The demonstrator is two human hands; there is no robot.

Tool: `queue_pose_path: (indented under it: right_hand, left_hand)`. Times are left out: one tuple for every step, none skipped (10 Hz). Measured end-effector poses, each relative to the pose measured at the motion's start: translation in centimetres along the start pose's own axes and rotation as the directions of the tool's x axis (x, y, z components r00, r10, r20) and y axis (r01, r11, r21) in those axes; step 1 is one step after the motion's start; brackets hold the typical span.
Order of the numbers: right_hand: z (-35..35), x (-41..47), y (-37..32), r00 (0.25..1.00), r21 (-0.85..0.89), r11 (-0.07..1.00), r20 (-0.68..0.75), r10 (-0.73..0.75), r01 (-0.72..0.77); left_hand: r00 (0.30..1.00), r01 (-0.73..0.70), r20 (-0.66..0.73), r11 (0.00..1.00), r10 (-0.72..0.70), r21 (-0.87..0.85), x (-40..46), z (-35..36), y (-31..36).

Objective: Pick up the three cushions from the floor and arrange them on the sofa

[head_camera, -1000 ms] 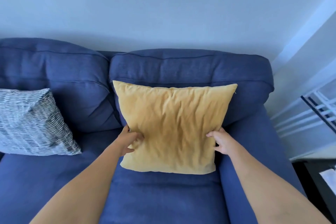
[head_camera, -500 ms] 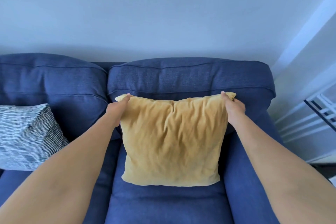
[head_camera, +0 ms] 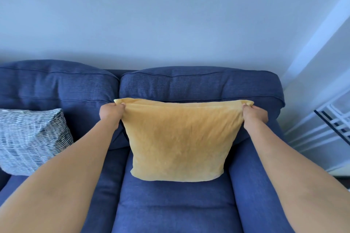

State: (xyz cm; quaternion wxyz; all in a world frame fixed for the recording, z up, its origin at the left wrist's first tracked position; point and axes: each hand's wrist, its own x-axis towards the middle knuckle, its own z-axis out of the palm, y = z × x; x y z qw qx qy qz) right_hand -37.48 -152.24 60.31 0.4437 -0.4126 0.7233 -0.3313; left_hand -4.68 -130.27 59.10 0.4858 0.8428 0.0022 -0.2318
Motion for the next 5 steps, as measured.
queue_pose_path:
  right_hand:
    - [-0.1, 0.0, -0.4, 0.997, -0.009, 0.999, 0.061, 0.046, -0.046]
    - [-0.8, -0.1, -1.6, 0.997, -0.078, 0.997, 0.072, 0.012, -0.006]
    - [-2.6, -1.2, -3.8, 0.986, -0.267, 0.954, 0.128, -0.106, 0.137]
    - [-5.6, -3.7, -8.1, 0.917, -0.363, 0.842, 0.157, -0.367, 0.399]
    - [-10.0, -7.9, -13.0, 0.748, -0.275, 0.702, 0.122, -0.652, 0.657]
  left_hand:
    - [0.998, 0.047, 0.038, 0.999, -0.046, -0.021, -0.5, -0.1, 0.6]
    - [0.999, 0.004, 0.047, 0.992, -0.01, 0.124, -1.2, -0.2, 1.7]
    - [0.982, -0.189, 0.067, 0.889, 0.177, 0.417, -2.5, 0.0, 2.3]
    - [0.914, -0.393, 0.171, 0.694, 0.369, 0.604, -3.1, 0.1, 2.8]
    - [0.852, -0.512, 0.323, 0.526, 0.412, 0.679, -3.2, 0.4, 2.8]
